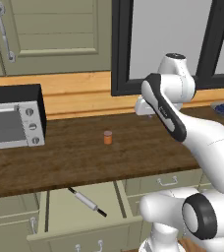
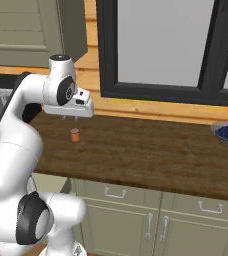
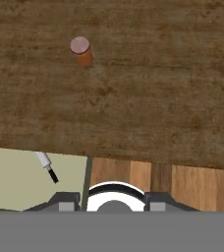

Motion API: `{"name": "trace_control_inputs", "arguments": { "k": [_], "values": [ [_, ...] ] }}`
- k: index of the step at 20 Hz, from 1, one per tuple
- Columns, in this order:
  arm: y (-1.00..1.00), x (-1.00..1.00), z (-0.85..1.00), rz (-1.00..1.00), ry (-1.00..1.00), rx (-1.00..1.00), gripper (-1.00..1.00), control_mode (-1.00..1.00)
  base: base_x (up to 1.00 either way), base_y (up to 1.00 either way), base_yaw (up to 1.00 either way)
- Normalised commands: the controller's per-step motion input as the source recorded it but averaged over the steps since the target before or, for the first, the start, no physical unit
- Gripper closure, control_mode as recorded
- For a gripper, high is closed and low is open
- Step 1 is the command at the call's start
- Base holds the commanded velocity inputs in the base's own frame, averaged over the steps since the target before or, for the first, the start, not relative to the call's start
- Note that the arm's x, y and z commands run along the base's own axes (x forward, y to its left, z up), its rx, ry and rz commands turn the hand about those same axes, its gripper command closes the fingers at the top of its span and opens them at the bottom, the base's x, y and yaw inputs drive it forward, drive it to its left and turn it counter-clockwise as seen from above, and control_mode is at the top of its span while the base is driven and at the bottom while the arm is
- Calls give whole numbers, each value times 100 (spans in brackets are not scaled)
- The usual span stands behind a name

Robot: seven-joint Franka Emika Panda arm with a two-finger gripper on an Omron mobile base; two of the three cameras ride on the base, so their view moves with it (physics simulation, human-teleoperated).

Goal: Pick the rolling pin from the drawer and place it on the counter.

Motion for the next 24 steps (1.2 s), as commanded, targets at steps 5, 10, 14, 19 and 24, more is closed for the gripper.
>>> {"name": "trace_control_inputs", "arguments": {
  "k": [5, 10, 14, 19, 24],
  "values": [
    [0, -17, -8, 0, 0, 0, -100, -100, 0, 0, 0],
    [0, -50, -42, 0, 0, 0, -100, -100, 0, 0, 0],
    [0, -43, -41, 0, 0, 0, -100, -100, 0, 0, 0],
    [0, -33, -45, 0, 0, 0, -100, -100, 0, 0, 0],
    [-1, -26, -43, 0, 0, 0, -100, -100, 0, 0, 0]
  ]
}}
